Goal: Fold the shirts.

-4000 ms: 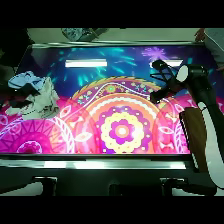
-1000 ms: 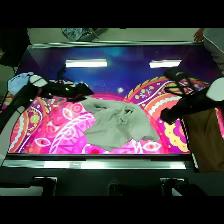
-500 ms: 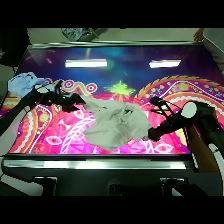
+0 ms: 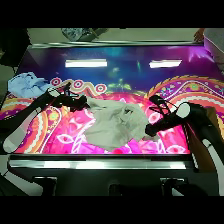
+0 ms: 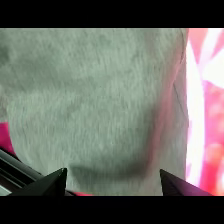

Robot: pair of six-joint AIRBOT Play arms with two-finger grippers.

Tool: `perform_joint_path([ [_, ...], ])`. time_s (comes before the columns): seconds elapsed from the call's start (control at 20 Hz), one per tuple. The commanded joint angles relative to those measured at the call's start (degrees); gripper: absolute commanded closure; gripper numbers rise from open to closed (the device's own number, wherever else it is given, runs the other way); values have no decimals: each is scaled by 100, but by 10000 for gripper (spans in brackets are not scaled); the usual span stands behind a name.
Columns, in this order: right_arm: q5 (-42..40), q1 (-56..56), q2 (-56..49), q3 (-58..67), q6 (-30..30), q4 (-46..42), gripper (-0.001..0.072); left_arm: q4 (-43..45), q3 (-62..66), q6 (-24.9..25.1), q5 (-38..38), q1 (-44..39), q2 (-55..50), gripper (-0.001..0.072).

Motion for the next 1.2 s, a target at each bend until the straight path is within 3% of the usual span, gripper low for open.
perform_joint_path([
  [0.0, -337, 2, -688, -2, -186, 577, 1, -9, 4, -2, 168, -42, -7, 677],
  [0.05, -339, 2, -870, -2, -262, 654, 16, -9, 13, 0, 129, -22, 9, 677],
  [0.1, -367, 2, -990, 0, -275, 632, 235, -7, 13, 4, 129, 4, 61, 677],
  [0.15, -326, -4, -999, 17, -306, 562, 653, -2, 13, 11, 155, 33, 149, 678],
  [0.25, -240, -17, -807, 280, -313, 280, 640, 2, 17, 254, 391, 140, 496, 678],
  [0.4, -382, -17, -142, 1327, -308, -1001, 639, 17, 127, 468, 739, 450, 1390, 679],
  [0.6, -1370, -17, 988, 3324, -225, -2793, 638, 17, 817, 632, 756, 1014, 2885, 678],
  [0.75, -2006, -17, 1722, 4118, -168, -2889, 638, 17, 1274, 737, 754, 1410, 4118, 678],
  [0.9, -1941, -17, 2339, 4170, 221, -2855, 638, 17, 1322, 732, 748, 1510, 5278, 678],
  [1.15, -1895, -17, 2979, 4170, 289, -2844, 638, 72, 1320, 581, 691, 1512, 6378, 678],
])
